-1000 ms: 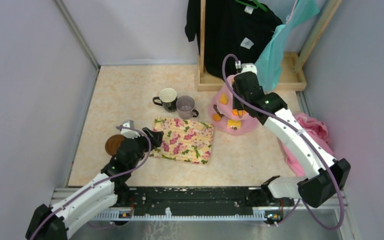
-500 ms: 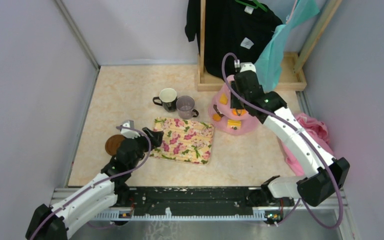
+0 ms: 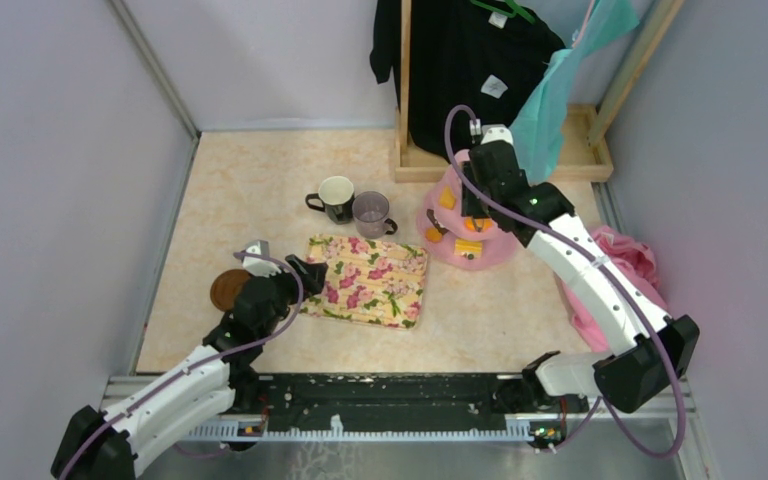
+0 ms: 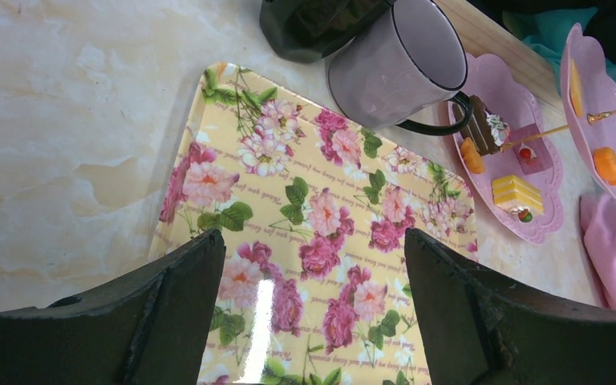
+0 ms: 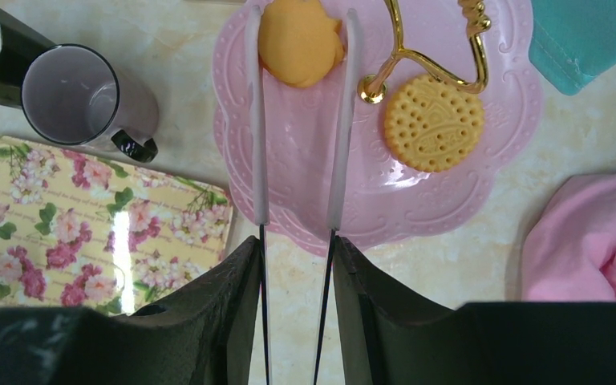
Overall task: Serve the afternoon tea
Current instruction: Place the desert on the desert table.
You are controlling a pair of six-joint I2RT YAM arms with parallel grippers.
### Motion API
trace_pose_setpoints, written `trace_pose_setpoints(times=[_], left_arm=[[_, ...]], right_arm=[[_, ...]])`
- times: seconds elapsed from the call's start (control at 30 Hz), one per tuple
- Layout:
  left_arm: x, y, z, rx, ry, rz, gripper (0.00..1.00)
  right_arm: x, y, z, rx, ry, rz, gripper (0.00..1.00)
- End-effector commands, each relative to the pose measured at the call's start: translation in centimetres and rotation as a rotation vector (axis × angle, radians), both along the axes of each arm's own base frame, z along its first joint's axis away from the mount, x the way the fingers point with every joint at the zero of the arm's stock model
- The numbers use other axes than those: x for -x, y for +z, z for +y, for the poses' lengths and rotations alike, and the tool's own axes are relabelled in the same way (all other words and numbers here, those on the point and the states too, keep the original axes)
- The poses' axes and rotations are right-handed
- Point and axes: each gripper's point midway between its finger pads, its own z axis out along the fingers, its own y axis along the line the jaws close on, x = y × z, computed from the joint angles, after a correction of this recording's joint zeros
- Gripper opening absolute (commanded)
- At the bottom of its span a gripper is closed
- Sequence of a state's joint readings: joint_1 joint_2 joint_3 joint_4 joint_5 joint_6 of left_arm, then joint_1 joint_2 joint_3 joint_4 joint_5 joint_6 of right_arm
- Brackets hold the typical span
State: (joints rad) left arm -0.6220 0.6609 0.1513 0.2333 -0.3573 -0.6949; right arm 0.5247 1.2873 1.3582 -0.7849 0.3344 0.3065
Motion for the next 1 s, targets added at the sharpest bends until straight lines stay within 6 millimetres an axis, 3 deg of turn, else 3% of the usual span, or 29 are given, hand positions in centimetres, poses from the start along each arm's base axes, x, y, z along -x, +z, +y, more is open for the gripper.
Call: trace_pose_setpoints(times=[0.0,0.97], left_arm=[[-0.4,1.4,-0.5,0.030,-0.011,-0.039,0.88],[-0.6,1.8,-0.7,0.031,-0.012,-0.036,0.87]], right_arm=[[-0.5,3.9,0.0,-0.065,-0.003,-0.109,0.38],[1.6,2.8,-0.7,-0.086,0.009,-0.102,0.37]])
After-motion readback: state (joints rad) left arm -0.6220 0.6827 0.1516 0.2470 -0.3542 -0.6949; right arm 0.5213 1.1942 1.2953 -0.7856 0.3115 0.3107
